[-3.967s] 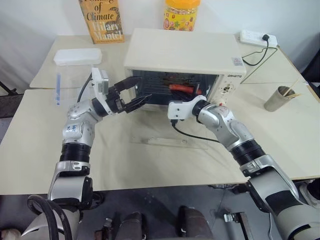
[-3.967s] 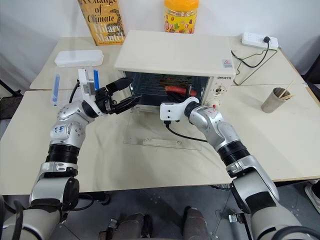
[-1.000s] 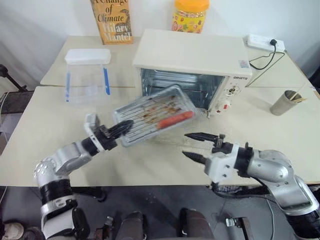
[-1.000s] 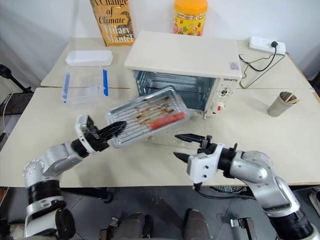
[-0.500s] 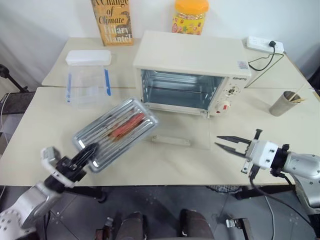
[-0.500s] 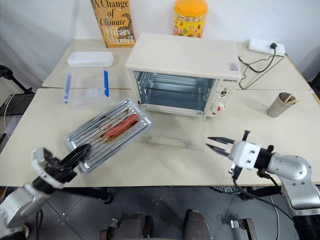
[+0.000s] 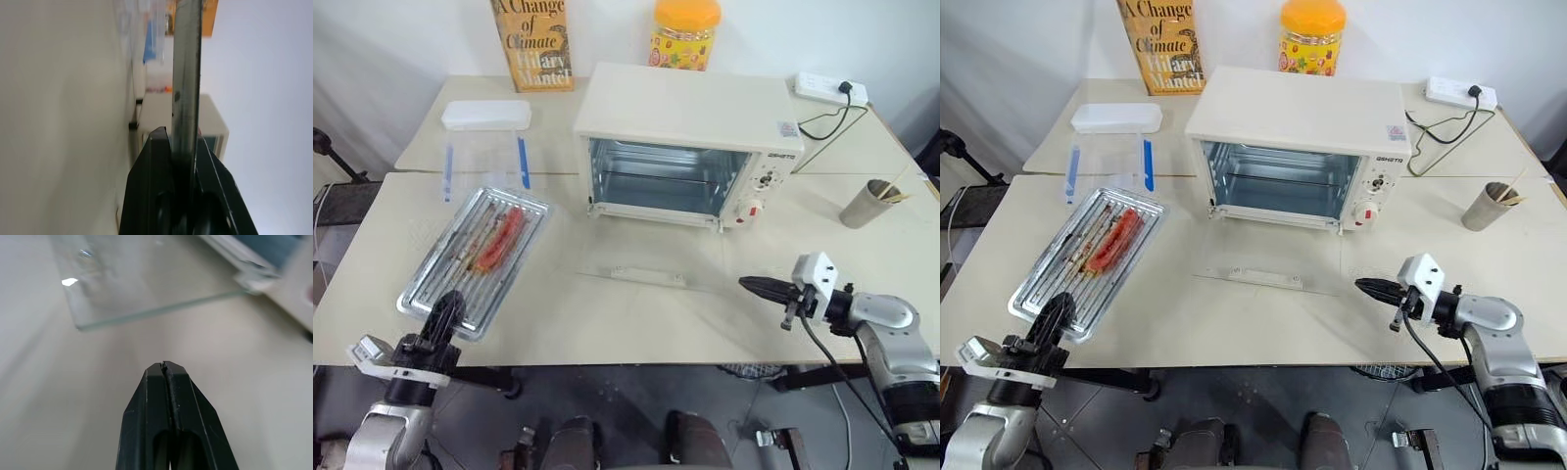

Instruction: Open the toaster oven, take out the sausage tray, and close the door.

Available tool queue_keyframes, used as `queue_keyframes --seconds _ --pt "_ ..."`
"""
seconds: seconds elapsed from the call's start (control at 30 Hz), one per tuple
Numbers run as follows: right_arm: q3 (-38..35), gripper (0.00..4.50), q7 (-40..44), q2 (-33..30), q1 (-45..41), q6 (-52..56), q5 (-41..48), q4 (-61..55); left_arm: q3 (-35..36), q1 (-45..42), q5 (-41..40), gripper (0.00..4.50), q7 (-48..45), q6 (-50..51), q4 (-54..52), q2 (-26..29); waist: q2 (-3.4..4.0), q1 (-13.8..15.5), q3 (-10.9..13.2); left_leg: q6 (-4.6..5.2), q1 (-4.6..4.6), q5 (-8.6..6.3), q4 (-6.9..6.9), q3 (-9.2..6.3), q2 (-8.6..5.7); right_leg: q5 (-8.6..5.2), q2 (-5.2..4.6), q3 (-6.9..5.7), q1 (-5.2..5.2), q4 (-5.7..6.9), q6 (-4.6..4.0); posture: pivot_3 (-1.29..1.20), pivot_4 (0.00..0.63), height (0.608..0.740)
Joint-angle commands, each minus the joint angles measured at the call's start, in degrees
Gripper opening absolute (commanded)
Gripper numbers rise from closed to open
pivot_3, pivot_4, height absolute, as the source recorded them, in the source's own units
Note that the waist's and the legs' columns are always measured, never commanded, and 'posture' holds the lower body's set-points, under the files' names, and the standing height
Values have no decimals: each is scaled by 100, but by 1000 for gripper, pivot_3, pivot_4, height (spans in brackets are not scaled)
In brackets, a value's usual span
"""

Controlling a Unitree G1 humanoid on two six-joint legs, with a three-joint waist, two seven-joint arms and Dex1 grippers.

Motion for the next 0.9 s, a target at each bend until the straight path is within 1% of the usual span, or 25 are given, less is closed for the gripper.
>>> queue_keyframes --seconds 0.03,0.17,0.3,0.47,0.57,0.77,0.87,0.9 --pt "38 37 408 69 -262 184 154 105 158 -37 -187 0 81 -91 -207 72 0 -3 0 2 0 -1 0 0 0 0 0 0 0 -1 0 0 150 740" --pt "4 37 678 237 -601 540 348 236 164 -164 -187 0 189 -153 -249 76 0 1 0 2 -1 -4 2 2 -1 0 6 0 0 -5 0 0 150 740" --pt "-175 37 770 154 -683 1336 775 -281 109 -221 -187 0 272 -212 -358 4 0 5 0 0 -4 -6 2 0 5 0 6 -1 0 -7 0 0 150 740" --pt "-643 37 414 78 -709 2075 1299 -1162 70 -288 -187 0 340 -246 -393 -9 0 6 0 -5 -6 -12 3 1 11 0 11 -1 -3 -8 0 0 150 740" --pt "-1067 37 -75 68 -900 2640 1751 -1589 34 -286 -187 0 284 -158 -357 65 0 10 0 -8 -6 -16 3 2 12 0 10 1 -3 -9 0 0 150 740" --pt "-1436 37 -740 147 -1046 3302 2218 -2177 -15 -258 -187 0 123 22 -289 178 0 22 0 -8 -8 -22 2 1 14 0 10 0 -5 -12 -1 0 150 740" --pt "-1457 37 -850 44 -682 3350 2204 -2707 -115 -192 -187 0 28 120 -354 246 0 32 0 -6 -14 -24 2 5 13 0 10 2 -12 -12 -1 0 150 740" --pt "-1442 37 -847 -15 -526 3207 2041 -2843 -165 -139 -187 0 -40 182 -376 309 0 43 0 -6 -14 -25 1 4 13 0 11 1 -13 -12 -1 0 150 740"
